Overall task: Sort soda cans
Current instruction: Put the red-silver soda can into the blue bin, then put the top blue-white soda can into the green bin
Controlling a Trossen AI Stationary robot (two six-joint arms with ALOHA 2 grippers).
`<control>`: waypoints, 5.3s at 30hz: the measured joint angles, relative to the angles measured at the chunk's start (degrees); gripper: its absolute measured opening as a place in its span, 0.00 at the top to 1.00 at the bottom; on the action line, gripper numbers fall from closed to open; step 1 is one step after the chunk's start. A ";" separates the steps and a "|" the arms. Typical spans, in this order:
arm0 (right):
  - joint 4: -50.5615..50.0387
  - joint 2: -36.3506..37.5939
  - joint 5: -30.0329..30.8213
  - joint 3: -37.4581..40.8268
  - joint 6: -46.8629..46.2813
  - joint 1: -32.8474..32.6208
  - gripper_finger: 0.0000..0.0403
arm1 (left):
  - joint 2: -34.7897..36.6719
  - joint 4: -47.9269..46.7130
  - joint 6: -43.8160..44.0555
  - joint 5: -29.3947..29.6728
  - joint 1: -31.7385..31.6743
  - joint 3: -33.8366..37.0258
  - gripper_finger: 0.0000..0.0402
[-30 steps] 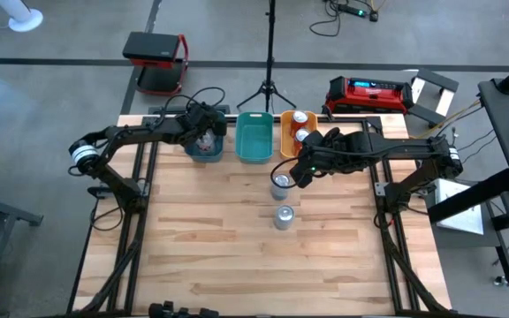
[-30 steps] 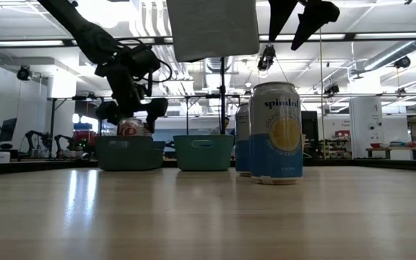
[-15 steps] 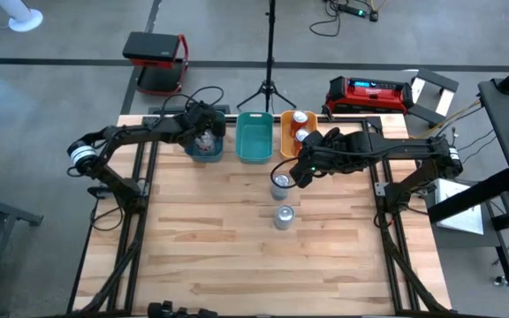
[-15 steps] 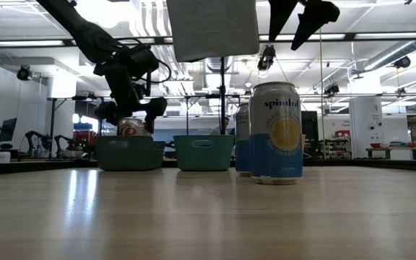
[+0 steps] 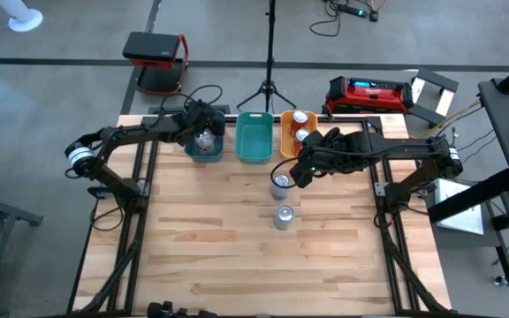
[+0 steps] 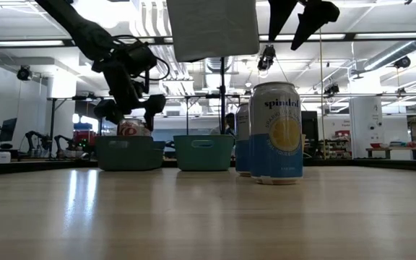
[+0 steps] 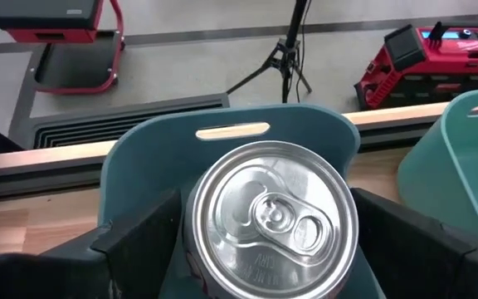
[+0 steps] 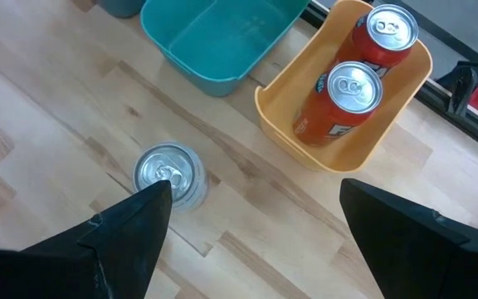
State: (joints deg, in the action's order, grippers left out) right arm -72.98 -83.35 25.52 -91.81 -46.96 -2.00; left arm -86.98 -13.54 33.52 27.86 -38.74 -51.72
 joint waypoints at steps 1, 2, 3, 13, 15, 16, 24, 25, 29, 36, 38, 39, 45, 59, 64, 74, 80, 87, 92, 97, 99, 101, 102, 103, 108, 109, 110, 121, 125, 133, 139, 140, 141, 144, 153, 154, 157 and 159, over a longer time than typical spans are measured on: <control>0.01 0.00 0.00 0.00 0.00 0.00 0.14 | 0.05 -0.26 0.00 -0.03 0.00 -0.15 0.18; 0.01 0.00 0.00 0.00 0.00 0.00 0.14 | 0.05 -0.79 -0.06 -0.03 0.00 -0.66 0.18; 0.01 0.00 0.00 0.00 0.00 0.00 0.14 | 0.05 -1.03 -0.29 -0.01 0.00 -1.22 0.18; 0.01 0.00 -0.02 0.00 0.00 -0.01 0.14 | 0.11 -9.30 -6.80 0.10 -0.09 -11.53 0.18; 0.01 0.00 -0.01 0.00 0.00 -0.13 0.14 | 0.11 -12.06 -8.23 0.08 -0.09 -14.64 0.18; 0.01 0.00 -0.01 0.00 0.02 -0.26 0.14 | 0.13 -13.53 -8.97 0.09 -0.09 -16.39 0.18; -0.14 -1.08 0.00 0.03 -0.28 -3.90 0.12 | 1.80 -21.39 -13.63 -0.04 1.30 -27.76 0.19; -0.22 -1.56 -0.01 0.08 -1.22 -4.22 0.11 | 2.63 -21.30 -13.76 -0.15 1.66 -28.27 0.19; -0.21 -4.92 0.00 0.09 -4.47 -4.55 0.08 | 7.11 -19.10 -14.55 -0.38 3.32 -28.83 0.19; -0.07 -11.28 -5.49 0.15 -13.88 -2.51 0.08 | 15.60 -17.91 -18.26 -0.38 5.03 -27.09 0.19; 0.76 -12.52 -8.07 0.15 -14.39 -1.69 0.08 | 17.70 -18.56 -18.28 -0.38 5.22 -26.31 0.19; 1.50 -12.95 -8.75 0.15 -14.48 -1.32 0.08 | 18.54 -19.04 -18.27 -0.40 5.33 -26.06 0.19; 7.68 -13.25 -10.50 0.15 -15.05 0.21 0.08 | 22.96 -20.42 -18.03 -0.67 5.89 -22.96 0.19; 8.62 -19.94 -10.56 -0.31 -18.45 1.09 0.08 | 27.67 -20.24 -16.51 -7.67 5.98 -16.70 0.19; 9.04 -21.16 -10.53 -0.35 -18.62 1.61 0.08 | 28.18 -20.72 -16.73 -7.94 6.01 -16.68 0.19; 10.74 -24.79 -11.73 -0.33 -17.54 3.54 0.08 | 28.35 -23.38 -17.17 -7.99 6.06 -16.72 0.19; 12.28 -24.72 -13.55 -0.20 -16.75 5.24 0.13 | 28.48 -24.49 -17.17 -10.91 6.20 -16.72 0.18; 12.27 -24.72 -15.48 0.31 -16.53 5.79 0.17 | 28.66 -24.52 -17.46 -10.94 6.40 -16.72 0.19; 12.67 -25.09 -16.44 1.01 -16.55 5.75 0.18 | 28.66 -24.52 -17.82 -10.94 6.43 -16.72 0.18; 12.72 -27.32 -16.70 1.25 -16.20 5.66 0.18 | 28.66 -24.55 -17.86 -10.94 6.43 -16.72 0.18; 12.92 -27.72 -16.55 1.36 -16.28 5.66 0.18 | 28.72 -24.85 -17.86 -10.94 6.45 -16.72 0.18; 13.03 -27.76 -16.55 1.36 -16.40 5.66 0.18 | 28.85 -25.48 -17.86 -10.94 6.45 -16.72 0.18; 13.05 -27.76 -16.55 1.36 -16.29 5.66 0.18 | 28.91 -25.60 -17.86 -10.94 6.45 -16.72 0.18; 13.06 -27.76 -16.56 1.36 -16.21 5.66 0.18 | 28.96 -25.84 -17.86 -10.94 6.45 -16.72 0.18; 13.11 -27.74 -16.55 1.36 -15.95 5.75 0.18 | 28.96 -26.53 -17.84 -10.94 6.45 -16.72 0.18; 13.14 -27.74 -16.55 1.36 -15.78 5.75 0.19 | 28.96 -26.56 -17.86 -10.94 6.45 -16.72 0.18; 13.18 -27.71 -16.52 1.36 -15.49 5.75 0.20 | 28.96 -26.53 -17.84 -10.94 6.45 -16.72 0.18; 10.06 -25.82 -17.18 -2.39 -14.86 4.99 0.26 | 30.86 -26.84 -16.14 -13.61 6.47 -16.72 0.18; 6.91 -24.70 -15.25 -10.90 -11.75 5.19 0.26 | 32.66 -26.73 -16.09 -13.65 6.47 -16.72 0.18; 7.60 -25.31 -8.49 -24.59 -3.43 9.37 0.26 | 34.94 -26.92 -16.36 -13.60 6.47 -16.72 0.18; 8.98 -25.69 -8.88 -24.92 0.66 14.19 0.26 | 34.98 -26.93 -15.43 -15.45 6.88 -16.72 0.18; 10.02 -26.02 -9.10 -24.92 1.79 14.85 0.26 | 34.87 -26.94 -15.28 -15.60 7.11 -16.72 0.18; 11.41 -26.22 -9.42 -24.93 2.75 15.61 0.26 | 34.67 -26.99 -14.98 -15.82 7.41 -16.72 0.18; 14.30 -27.56 -11.47 -25.22 6.61 17.54 0.26 | 34.30 -27.40 -13.85 -15.90 8.55 -16.72 0.18; 14.73 -35.40 -14.92 -32.25 16.99 24.37 0.26 | 33.84 -27.99 -11.89 -15.10 9.97 -16.72 0.18; 14.10 -36.84 -14.82 -33.67 18.42 24.81 0.26 | 33.61 -27.90 -11.68 -14.79 9.95 -16.72 0.18; 12.62 -41.10 -15.71 -38.76 22.11 25.80 0.26 | 32.74 -27.39 -11.17 -14.32 9.94 -16.72 0.18; 10.65 -44.17 -15.92 -42.71 24.99 26.41 0.26 | 32.16 -27.45 -10.67 -14.32 9.94 -16.72 0.18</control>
State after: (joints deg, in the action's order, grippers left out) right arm -62.33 -127.52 9.60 -134.52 -21.97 24.41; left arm -54.82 -40.99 22.86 13.54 -28.80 -68.45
